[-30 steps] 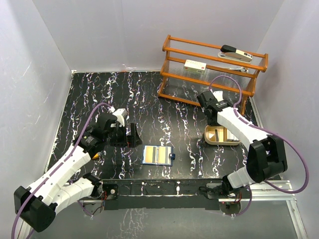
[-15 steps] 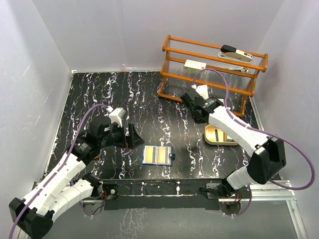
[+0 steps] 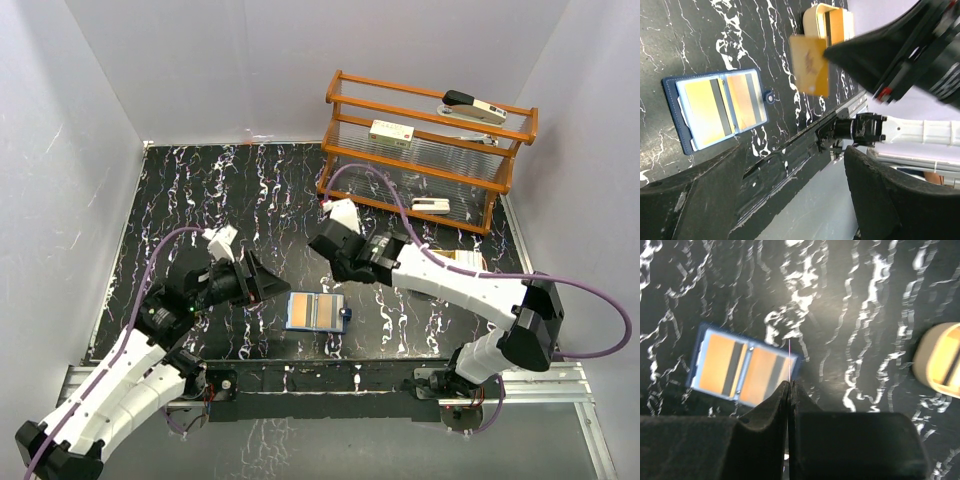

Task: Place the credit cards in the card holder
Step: Insert the credit card into the card holder.

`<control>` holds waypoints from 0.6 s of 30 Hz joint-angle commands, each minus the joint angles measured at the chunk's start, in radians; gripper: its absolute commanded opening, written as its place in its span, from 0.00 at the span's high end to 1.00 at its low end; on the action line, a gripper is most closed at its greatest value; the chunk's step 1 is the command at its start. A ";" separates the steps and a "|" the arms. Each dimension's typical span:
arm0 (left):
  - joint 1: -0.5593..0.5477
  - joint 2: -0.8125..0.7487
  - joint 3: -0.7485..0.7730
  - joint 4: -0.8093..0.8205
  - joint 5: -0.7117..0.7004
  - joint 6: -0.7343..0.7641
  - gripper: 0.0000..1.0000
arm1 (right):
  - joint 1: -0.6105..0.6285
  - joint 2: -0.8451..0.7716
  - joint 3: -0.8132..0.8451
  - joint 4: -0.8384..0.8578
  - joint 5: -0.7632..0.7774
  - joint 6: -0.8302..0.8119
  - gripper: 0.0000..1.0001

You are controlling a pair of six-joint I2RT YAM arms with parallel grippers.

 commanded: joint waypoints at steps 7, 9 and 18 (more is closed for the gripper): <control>0.000 -0.023 -0.171 0.084 -0.045 -0.145 0.39 | 0.063 0.008 -0.191 0.321 -0.178 0.095 1.00; 0.000 0.006 -0.201 0.149 0.006 -0.160 0.43 | 0.062 -0.007 -0.220 0.382 -0.205 0.098 1.00; 0.000 -0.017 -0.367 0.658 0.185 -0.425 0.38 | 0.063 -0.217 -0.352 0.584 -0.310 0.179 1.00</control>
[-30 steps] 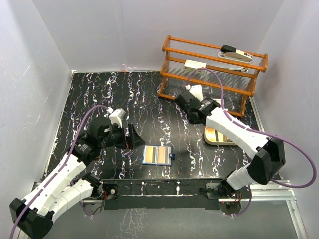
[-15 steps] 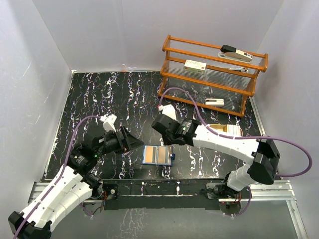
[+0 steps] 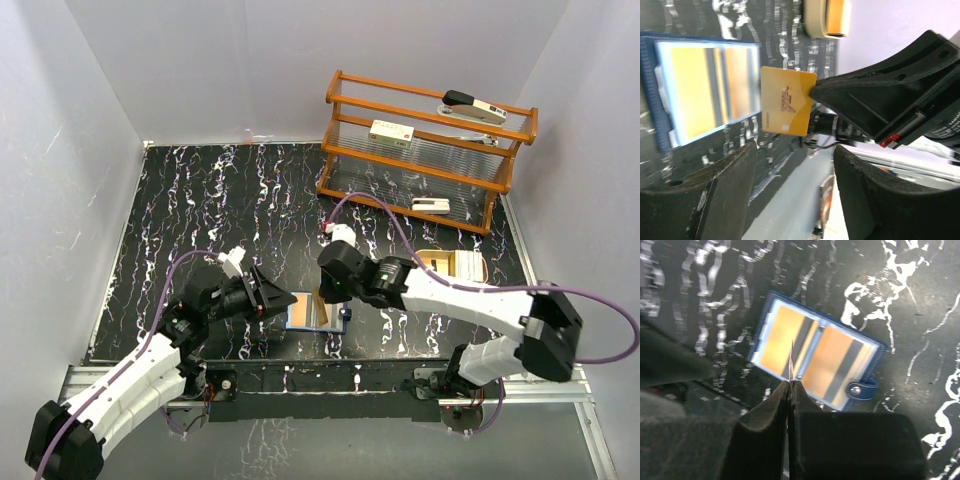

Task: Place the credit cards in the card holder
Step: Insert the credit card into the card holder.

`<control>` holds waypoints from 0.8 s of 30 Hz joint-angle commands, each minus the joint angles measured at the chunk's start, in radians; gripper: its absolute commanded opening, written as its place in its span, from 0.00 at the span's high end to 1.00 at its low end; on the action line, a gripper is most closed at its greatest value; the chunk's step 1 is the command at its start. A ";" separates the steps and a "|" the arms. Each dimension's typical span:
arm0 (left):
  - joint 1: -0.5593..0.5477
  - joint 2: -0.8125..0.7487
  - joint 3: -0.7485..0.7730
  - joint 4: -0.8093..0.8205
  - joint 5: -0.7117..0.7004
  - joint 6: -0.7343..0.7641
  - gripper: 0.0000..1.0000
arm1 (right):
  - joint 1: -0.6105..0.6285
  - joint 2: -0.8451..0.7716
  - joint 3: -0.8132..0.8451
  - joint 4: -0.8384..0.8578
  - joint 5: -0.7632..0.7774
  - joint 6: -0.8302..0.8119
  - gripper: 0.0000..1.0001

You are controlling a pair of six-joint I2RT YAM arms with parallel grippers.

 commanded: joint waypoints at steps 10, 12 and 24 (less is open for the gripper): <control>0.001 -0.001 -0.077 0.560 0.156 -0.248 0.31 | 0.001 -0.366 -0.106 0.294 -0.095 0.172 1.00; 0.001 0.008 -0.083 0.635 0.170 -0.277 0.35 | 0.001 -0.380 -0.131 0.330 -0.116 0.193 1.00; 0.000 0.015 -0.089 0.716 0.183 -0.337 1.00 | 0.001 -0.349 -0.153 0.334 -0.103 0.207 1.00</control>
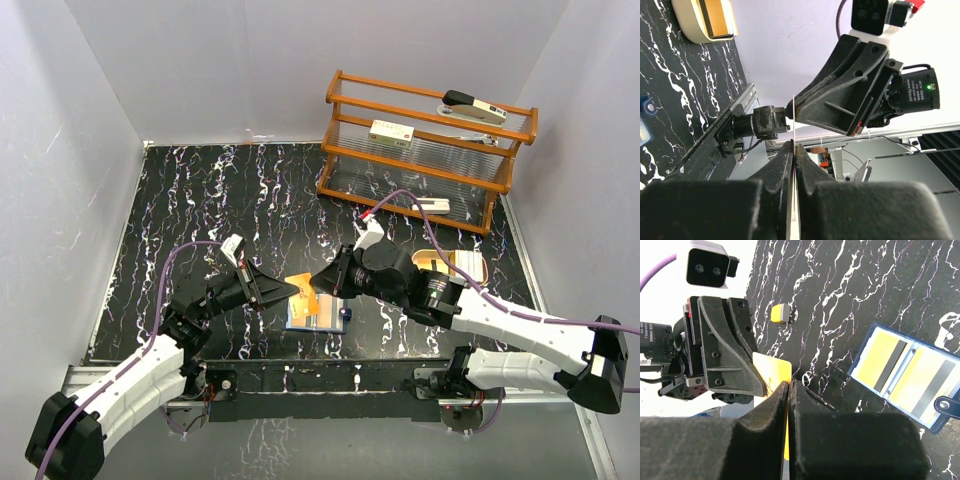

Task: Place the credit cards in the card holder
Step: Insert the credit card into the card holder.

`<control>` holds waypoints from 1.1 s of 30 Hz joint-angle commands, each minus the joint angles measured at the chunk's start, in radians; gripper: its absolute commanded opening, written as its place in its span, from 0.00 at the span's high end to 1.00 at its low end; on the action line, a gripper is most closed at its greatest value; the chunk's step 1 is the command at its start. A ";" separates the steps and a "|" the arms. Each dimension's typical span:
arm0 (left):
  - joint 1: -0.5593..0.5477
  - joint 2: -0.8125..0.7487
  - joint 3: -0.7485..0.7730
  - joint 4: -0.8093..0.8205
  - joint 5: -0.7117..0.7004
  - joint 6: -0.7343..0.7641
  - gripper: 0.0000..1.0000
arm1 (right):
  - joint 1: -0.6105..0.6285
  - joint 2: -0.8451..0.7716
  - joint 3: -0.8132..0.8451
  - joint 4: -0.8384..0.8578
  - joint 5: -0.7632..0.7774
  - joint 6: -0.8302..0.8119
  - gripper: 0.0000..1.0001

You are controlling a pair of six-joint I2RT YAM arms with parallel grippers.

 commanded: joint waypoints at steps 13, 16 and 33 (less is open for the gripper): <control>0.000 0.068 0.211 -0.653 -0.104 0.456 1.00 | 0.002 -0.028 0.000 -0.229 0.277 -0.024 0.59; 0.001 0.159 0.245 -0.685 -0.080 0.512 1.00 | 0.000 -0.002 -0.025 -0.244 0.312 -0.045 0.54; 0.094 0.492 0.259 -0.516 0.089 0.551 1.00 | -0.070 0.276 -0.102 -0.122 0.143 -0.119 0.44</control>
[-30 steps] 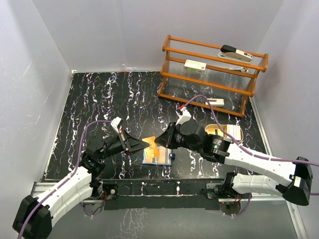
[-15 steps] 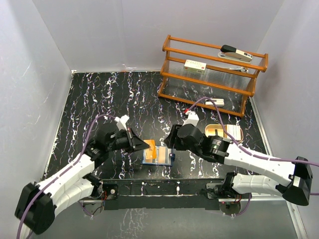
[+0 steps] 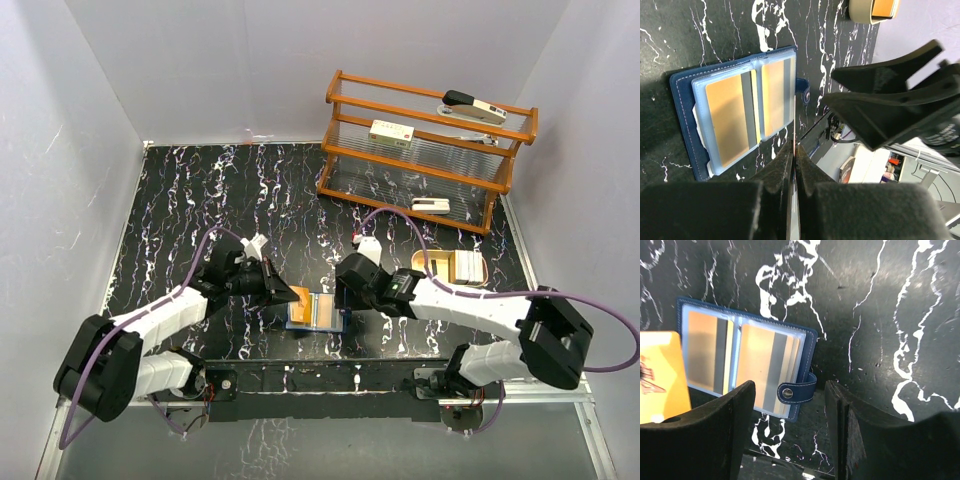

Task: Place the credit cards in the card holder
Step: Insert the credit card into the card holder.

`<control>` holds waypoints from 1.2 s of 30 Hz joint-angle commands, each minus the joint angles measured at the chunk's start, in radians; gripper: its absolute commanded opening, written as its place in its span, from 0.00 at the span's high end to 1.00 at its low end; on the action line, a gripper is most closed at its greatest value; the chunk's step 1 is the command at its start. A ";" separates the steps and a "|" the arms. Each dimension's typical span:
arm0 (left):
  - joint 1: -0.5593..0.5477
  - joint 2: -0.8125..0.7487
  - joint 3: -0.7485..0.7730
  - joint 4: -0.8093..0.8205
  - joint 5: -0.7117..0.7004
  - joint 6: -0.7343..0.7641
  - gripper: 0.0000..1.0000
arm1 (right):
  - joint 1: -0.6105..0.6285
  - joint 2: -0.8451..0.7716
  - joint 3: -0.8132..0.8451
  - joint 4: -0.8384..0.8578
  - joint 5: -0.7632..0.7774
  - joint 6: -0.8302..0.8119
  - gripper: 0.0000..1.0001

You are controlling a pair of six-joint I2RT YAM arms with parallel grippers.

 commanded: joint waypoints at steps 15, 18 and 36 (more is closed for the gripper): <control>0.044 0.116 0.030 -0.016 0.060 0.076 1.00 | -0.075 0.214 -0.075 0.360 -0.261 -0.211 0.56; 0.045 0.131 0.005 0.023 0.069 0.060 1.00 | -0.083 0.241 -0.069 0.386 -0.262 -0.261 0.59; 0.047 0.182 -0.032 0.096 0.005 -0.032 1.00 | -0.090 0.237 -0.001 0.197 -0.260 -0.226 0.58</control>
